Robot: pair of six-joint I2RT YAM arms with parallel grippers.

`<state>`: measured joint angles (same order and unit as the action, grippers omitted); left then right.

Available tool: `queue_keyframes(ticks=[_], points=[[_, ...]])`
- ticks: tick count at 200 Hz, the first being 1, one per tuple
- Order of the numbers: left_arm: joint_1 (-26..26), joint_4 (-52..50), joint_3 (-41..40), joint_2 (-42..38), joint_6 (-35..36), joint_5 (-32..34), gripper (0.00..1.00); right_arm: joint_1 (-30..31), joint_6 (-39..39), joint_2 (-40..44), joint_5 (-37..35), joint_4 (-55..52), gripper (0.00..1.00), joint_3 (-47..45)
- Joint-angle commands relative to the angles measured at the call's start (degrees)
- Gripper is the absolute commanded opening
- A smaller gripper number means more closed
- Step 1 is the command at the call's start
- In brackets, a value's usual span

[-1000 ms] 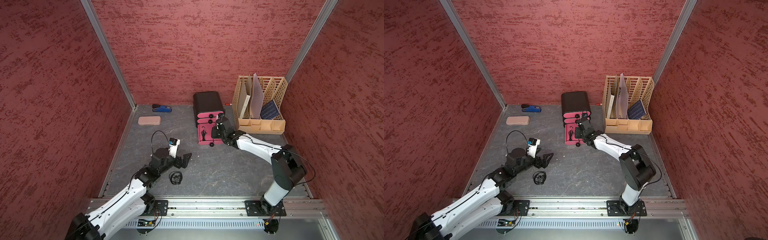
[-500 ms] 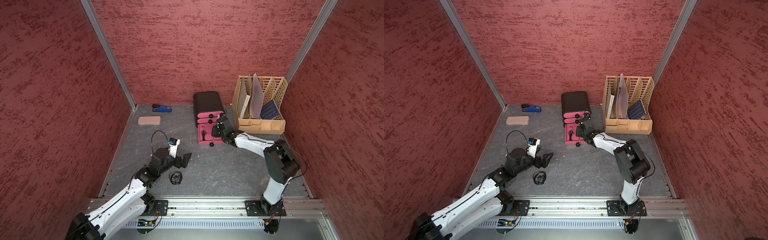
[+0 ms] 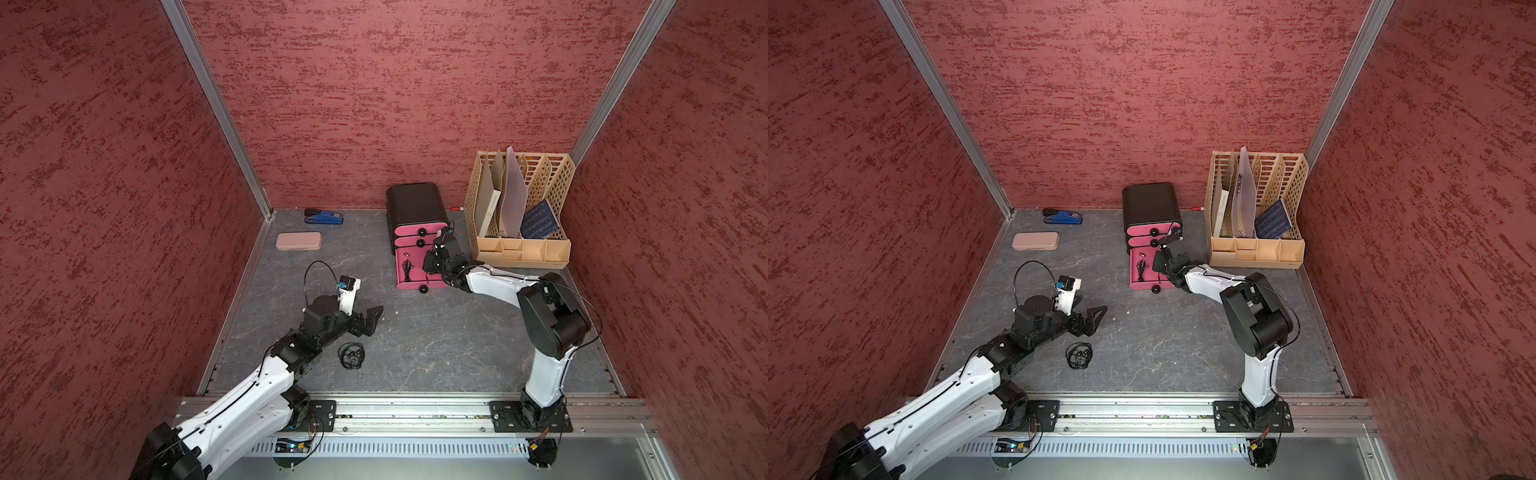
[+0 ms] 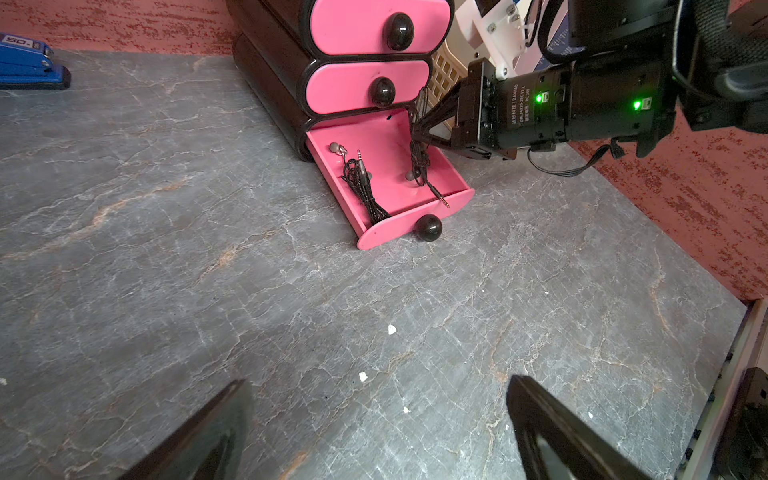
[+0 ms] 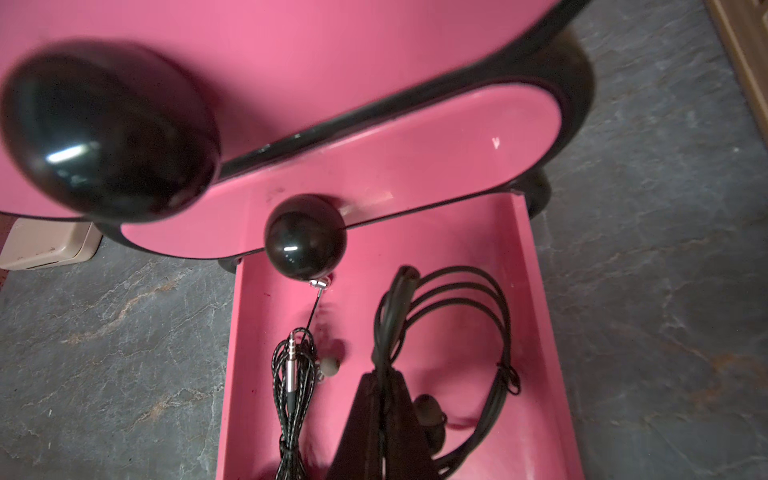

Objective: Place the wired earphones into the drawer by color
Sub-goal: Place the wired earphones in the drawer.

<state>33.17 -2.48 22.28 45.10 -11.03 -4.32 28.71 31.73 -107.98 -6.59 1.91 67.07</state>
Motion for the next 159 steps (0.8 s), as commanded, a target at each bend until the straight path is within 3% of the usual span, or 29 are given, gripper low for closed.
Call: queue_keyframes(ticks=[1, 65, 88, 159], points=[[0.14, 1.65, -0.66, 0.28, 0.92, 0.36, 1.00, -0.66, 0.96, -0.96, 0.83, 2.32, 0.04, 1.67], [0.11, 1.53, -0.66, 0.27, 1.00, 0.63, 1.00, -1.12, 0.99, -1.35, 1.08, 2.22, 0.11, 2.54], [0.14, 1.56, -0.66, 0.34, 1.01, 0.72, 1.00, -1.20, 1.04, -1.00, 1.19, 1.54, 0.25, 2.89], [0.14, 1.41, -0.58, 0.40, 1.00, 1.15, 1.00, -1.21, 0.33, 5.63, 2.90, -0.12, 0.52, -1.51]])
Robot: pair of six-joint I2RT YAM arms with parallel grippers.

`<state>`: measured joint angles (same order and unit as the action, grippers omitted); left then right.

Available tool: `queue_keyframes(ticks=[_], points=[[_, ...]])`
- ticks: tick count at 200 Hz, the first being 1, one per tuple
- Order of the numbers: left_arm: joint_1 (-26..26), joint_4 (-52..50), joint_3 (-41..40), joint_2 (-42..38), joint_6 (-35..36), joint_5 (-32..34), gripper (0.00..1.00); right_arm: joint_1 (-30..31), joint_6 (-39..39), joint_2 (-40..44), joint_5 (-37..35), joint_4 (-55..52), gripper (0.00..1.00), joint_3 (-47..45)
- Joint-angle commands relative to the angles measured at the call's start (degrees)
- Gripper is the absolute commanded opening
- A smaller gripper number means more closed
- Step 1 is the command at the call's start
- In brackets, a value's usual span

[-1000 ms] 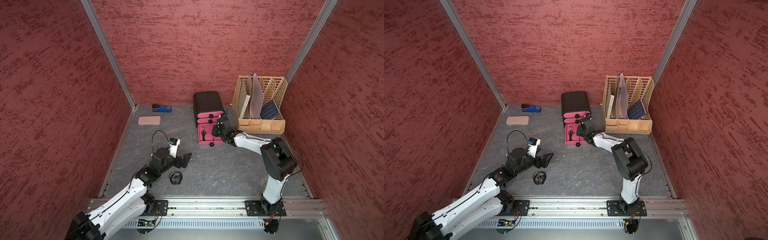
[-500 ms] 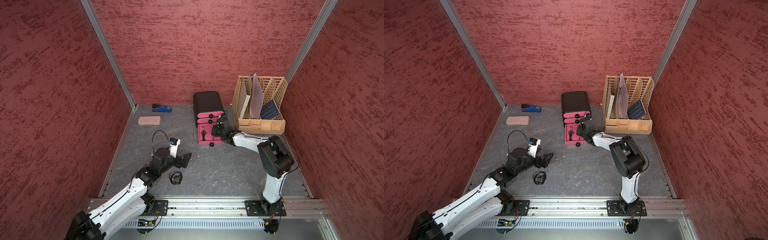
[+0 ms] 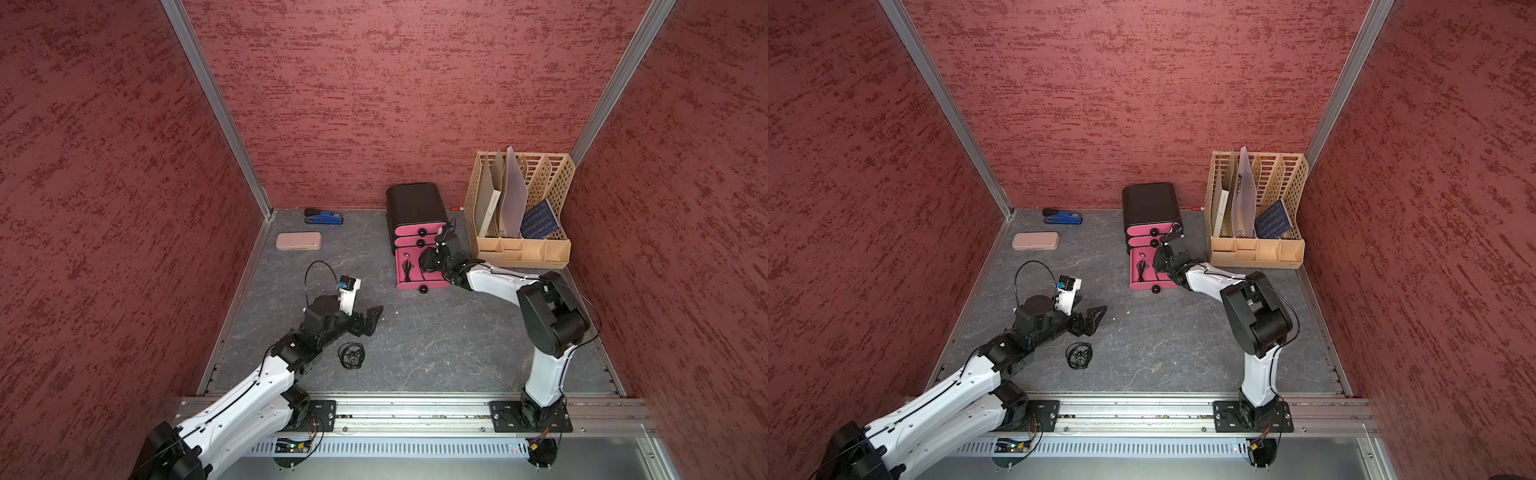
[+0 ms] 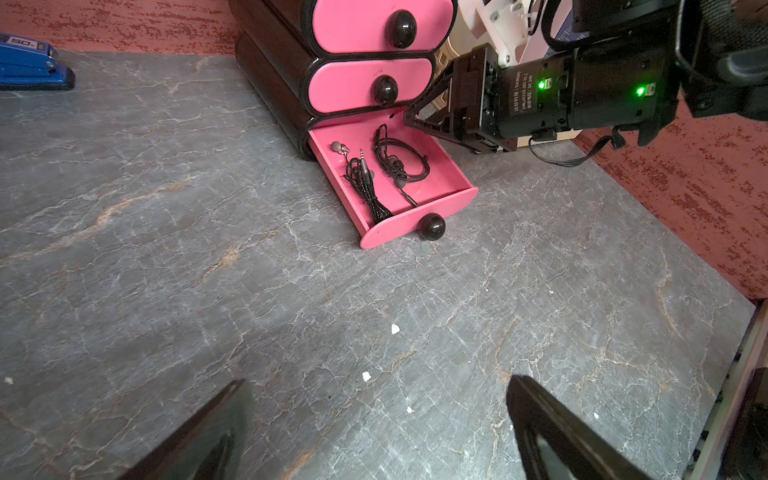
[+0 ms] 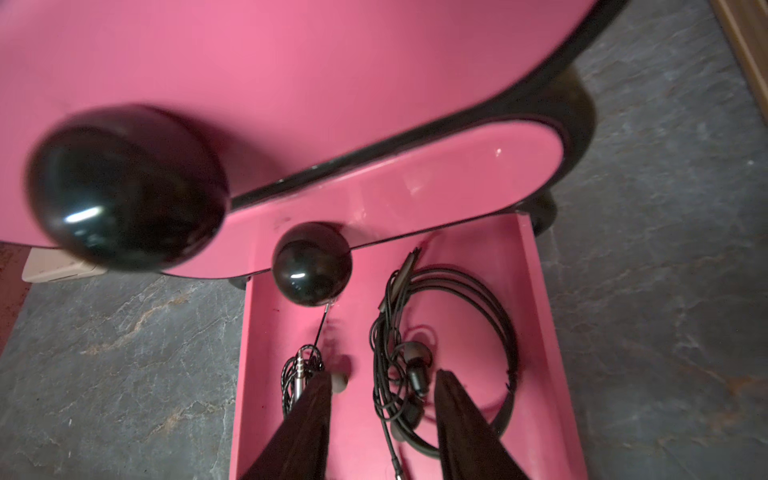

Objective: Place the wired earphones into the drawer by color
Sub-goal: Place the wired earphones in the drawer.

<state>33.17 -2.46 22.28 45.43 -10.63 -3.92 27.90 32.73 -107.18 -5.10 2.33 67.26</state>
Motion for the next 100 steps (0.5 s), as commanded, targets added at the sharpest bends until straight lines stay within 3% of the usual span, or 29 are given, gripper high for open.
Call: queue_keyframes(ticks=[1, 54, 100], points=[[0.14, 1.35, -0.57, 0.09, 0.61, 0.76, 1.00, -0.40, -0.71, 4.98, 1.50, -0.60, 0.52, -1.84], [0.16, -1.87, 2.17, 0.84, -1.24, 1.84, 1.00, -0.67, -4.79, 16.55, 3.83, -6.02, 0.61, -9.60], [0.39, -8.69, 3.86, 1.73, -9.77, 0.39, 1.00, -0.68, -11.06, 28.17, 1.63, -16.56, 0.65, -14.36]])
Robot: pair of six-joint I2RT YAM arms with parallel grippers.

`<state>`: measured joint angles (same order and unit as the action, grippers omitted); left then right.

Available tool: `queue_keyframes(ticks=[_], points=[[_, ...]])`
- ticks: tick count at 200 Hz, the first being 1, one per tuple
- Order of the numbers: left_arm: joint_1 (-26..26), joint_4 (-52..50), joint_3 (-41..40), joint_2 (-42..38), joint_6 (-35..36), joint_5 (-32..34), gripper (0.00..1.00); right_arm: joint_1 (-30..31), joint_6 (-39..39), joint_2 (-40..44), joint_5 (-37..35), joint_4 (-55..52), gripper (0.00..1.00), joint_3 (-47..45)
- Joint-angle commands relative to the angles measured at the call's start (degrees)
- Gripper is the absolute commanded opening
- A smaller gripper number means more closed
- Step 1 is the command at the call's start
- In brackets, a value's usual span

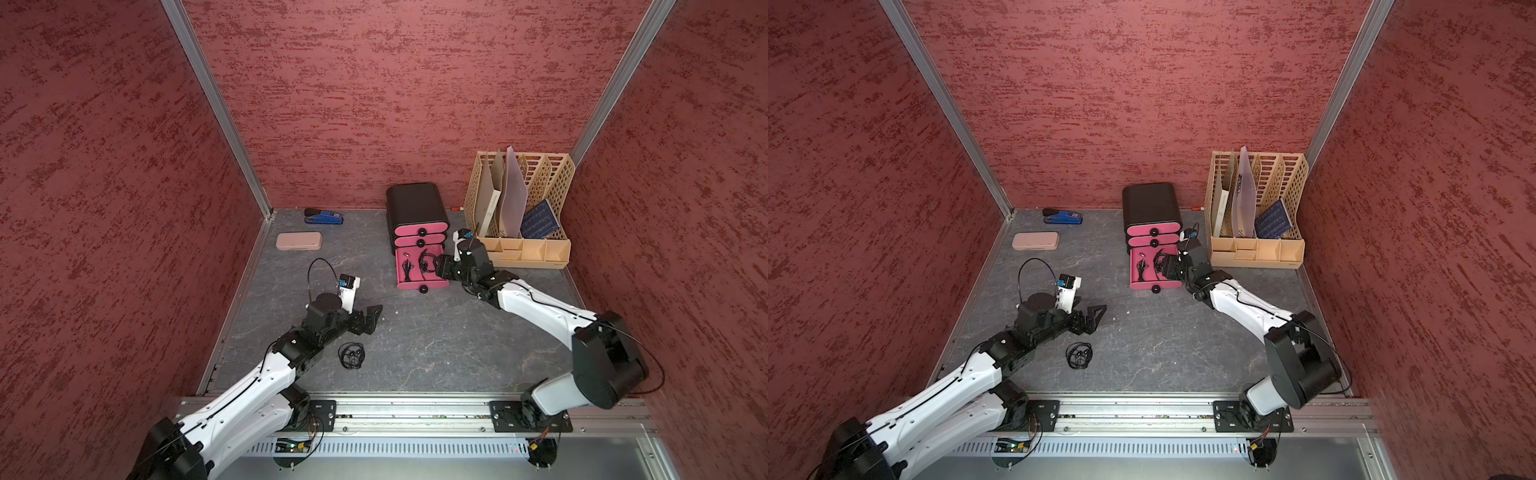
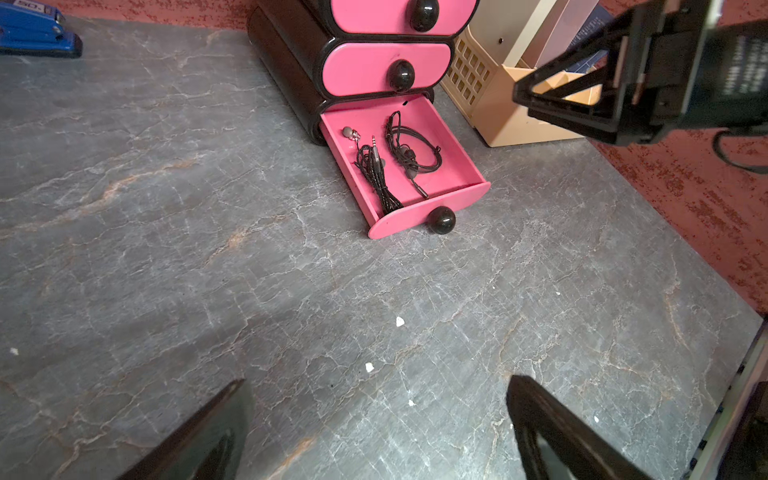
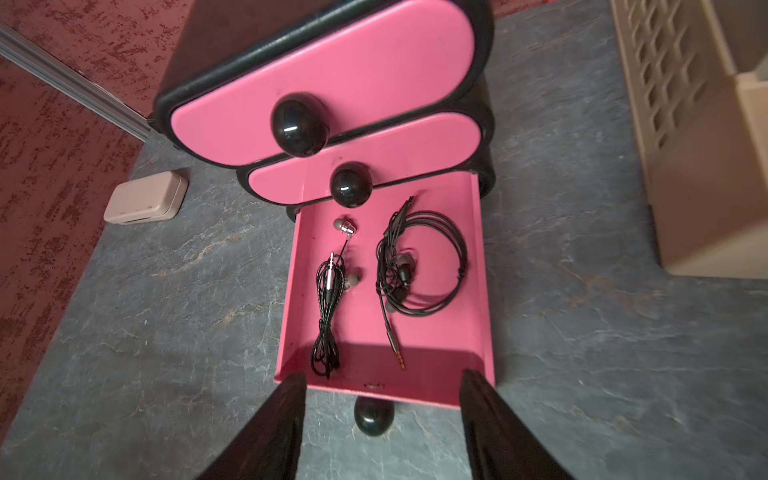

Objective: Place the wired earphones into the drawer by color
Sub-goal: Place the wired earphones in the drawer, then pick up the wired earphones from the center of the board.

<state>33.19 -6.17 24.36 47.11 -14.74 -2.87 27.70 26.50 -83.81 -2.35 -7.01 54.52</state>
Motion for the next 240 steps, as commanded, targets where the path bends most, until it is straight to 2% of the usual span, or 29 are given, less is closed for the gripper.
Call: queue_keyframes(ticks=[1, 41, 78, 113, 163, 201, 240], points=[[0.38, -5.20, 1.81, 0.02, -5.87, -0.70, 1.00, -0.47, -4.90, 5.02, -1.23, -7.41, 0.65, -1.66], [3.31, -19.90, 5.43, 1.49, -12.55, -0.03, 1.00, -0.46, -10.01, 11.12, -3.86, -7.14, 0.66, -7.84], [12.04, -30.89, 8.51, 0.97, -19.23, 8.88, 1.00, -0.47, -10.03, 14.36, -6.02, 1.19, 0.66, -15.11], [18.02, -39.33, 11.32, 2.54, -26.10, 14.57, 1.00, -0.47, -9.84, 16.02, -5.04, 0.98, 0.66, -16.36], [21.95, -43.40, 11.06, 6.94, -32.00, 17.50, 1.00, -0.50, -9.56, 17.45, -4.69, 0.32, 0.66, -16.61], [25.27, -42.69, 10.13, 9.05, -34.73, 19.66, 0.89, -0.49, -9.32, 17.92, -4.58, 0.50, 0.66, -16.92], [25.87, -38.96, 7.84, 10.01, -35.79, 19.03, 0.78, -0.46, -9.24, 18.02, -4.51, 0.41, 0.66, -16.90]])
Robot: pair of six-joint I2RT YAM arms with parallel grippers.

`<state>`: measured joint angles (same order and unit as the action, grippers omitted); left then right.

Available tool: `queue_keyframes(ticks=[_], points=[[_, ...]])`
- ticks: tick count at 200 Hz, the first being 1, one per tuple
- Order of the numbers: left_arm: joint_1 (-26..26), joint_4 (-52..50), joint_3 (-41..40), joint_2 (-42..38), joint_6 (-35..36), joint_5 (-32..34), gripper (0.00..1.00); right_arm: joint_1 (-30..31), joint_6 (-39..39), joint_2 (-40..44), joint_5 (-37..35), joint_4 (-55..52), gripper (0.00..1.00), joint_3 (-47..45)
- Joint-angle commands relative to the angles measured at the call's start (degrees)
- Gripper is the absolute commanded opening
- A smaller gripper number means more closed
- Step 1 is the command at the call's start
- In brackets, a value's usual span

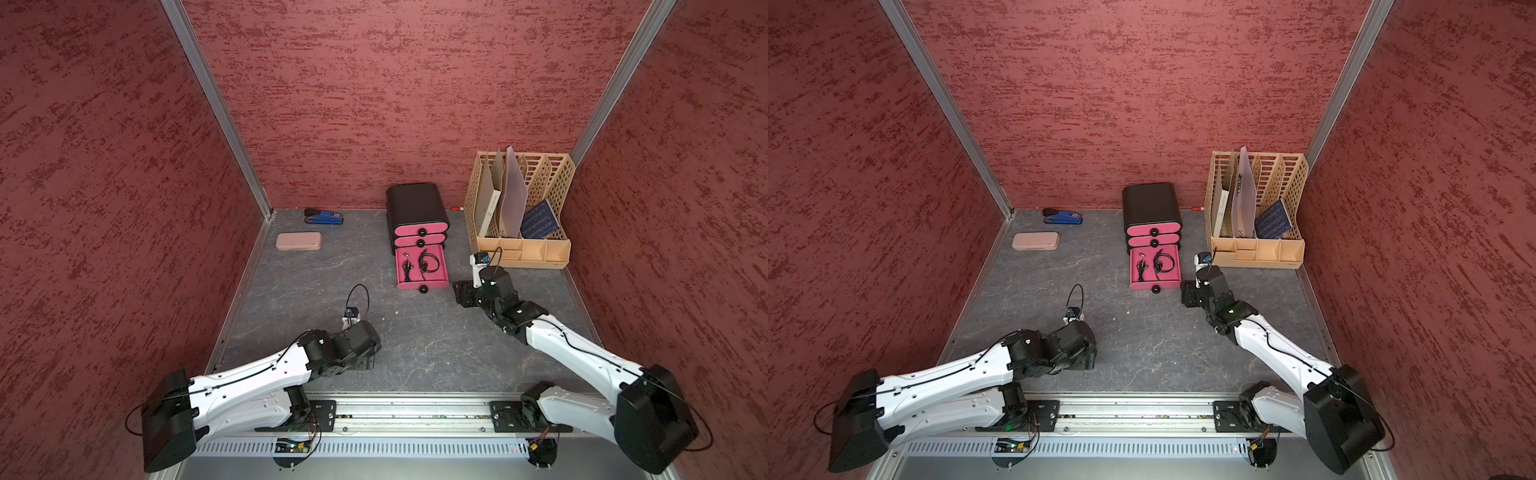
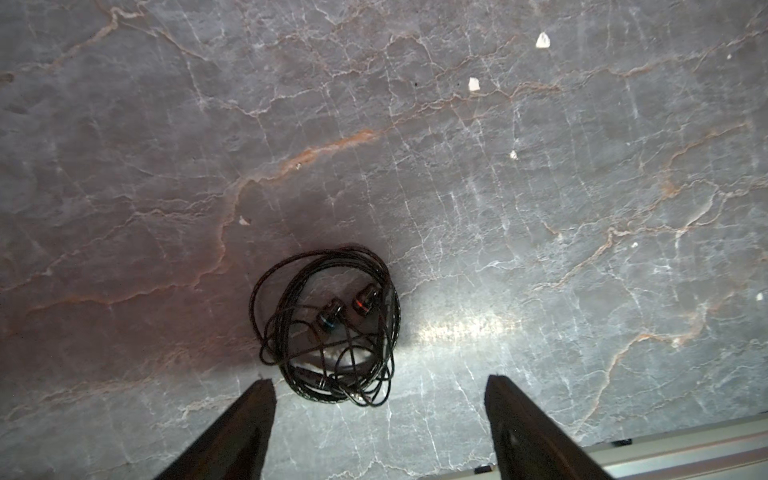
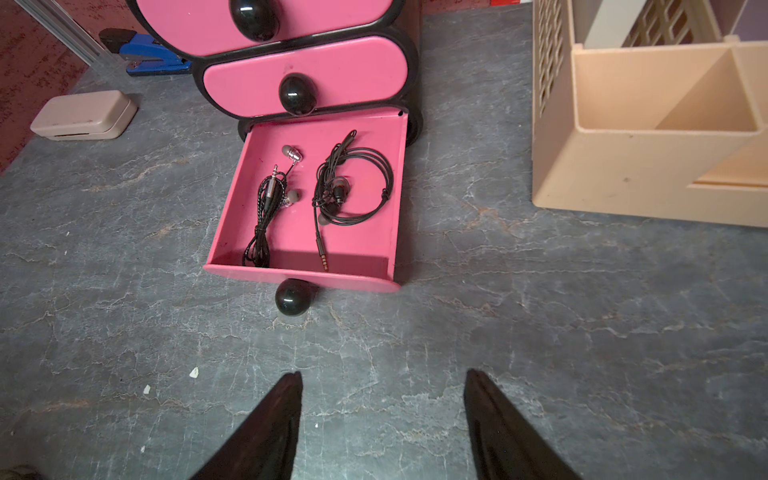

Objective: Place the wired earphones into the drawer by color
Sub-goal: Pick up the wired earphones from the center of the board.

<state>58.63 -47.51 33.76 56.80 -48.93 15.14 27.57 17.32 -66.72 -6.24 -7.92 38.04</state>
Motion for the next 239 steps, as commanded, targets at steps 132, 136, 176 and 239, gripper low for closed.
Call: queue_keyframes(ticks=[132, 136, 176, 239], points=[[0.47, 10.77, -7.11, 3.75, -2.09, -1.29, 0.45, -0.33, 0.14, 0.62, -0.69, 1.86, 0.66, -0.71], [0.46, 10.89, -7.14, 3.76, -2.08, -1.28, 0.43, -0.31, 0.17, 0.55, -0.63, 1.81, 0.66, -0.71], [0.51, 11.03, -7.31, 3.86, -2.24, -1.31, 0.29, -0.33, 0.26, 0.54, -0.43, 1.81, 0.66, -0.74], [0.42, 11.25, -7.80, 3.79, -2.20, -1.42, 0.13, -0.35, 0.34, 0.45, -0.30, 1.90, 0.66, -0.70]])
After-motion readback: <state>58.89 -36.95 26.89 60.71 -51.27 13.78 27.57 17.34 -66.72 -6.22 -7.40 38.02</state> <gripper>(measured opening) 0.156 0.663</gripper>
